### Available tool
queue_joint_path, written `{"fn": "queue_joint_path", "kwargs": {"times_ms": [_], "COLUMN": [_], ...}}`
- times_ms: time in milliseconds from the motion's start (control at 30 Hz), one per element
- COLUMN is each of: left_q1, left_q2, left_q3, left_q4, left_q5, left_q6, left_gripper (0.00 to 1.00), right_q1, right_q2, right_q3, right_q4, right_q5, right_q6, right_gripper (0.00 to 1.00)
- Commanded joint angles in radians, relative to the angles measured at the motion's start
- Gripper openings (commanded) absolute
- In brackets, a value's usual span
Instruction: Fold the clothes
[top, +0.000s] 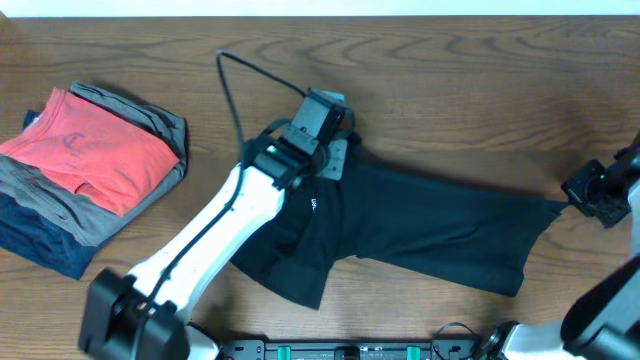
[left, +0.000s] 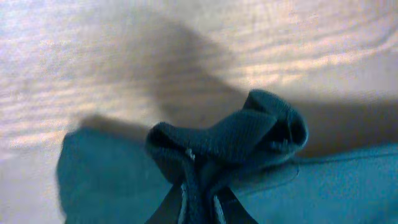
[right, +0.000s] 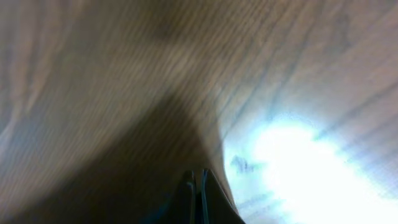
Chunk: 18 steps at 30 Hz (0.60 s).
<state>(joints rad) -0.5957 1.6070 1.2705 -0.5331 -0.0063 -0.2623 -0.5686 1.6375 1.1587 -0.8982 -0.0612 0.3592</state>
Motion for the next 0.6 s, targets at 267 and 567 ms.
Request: {"fn": "queue_joint_path", "kwargs": {"times_ms": [267,567], "left_q1": [0.006,0.006], "left_q2": [0.068,0.068], "left_q3": [0.011,0.011], "left_q4": [0.084,0.040], "left_q5": [-0.005,-0.005], "left_q6": [-0.002,-0.002], "left_gripper": [0.12,0.12], "right_q1": [-0.007,0.073], "right_q2": [0.115,0.116], "right_q3": [-0.003,-0.031], "right_q4": [0.013,0.045], "right_q5": [-0.176,-0.215], "right_q6": [-0.001,0.133], "right_gripper": [0.79,0.84]}}
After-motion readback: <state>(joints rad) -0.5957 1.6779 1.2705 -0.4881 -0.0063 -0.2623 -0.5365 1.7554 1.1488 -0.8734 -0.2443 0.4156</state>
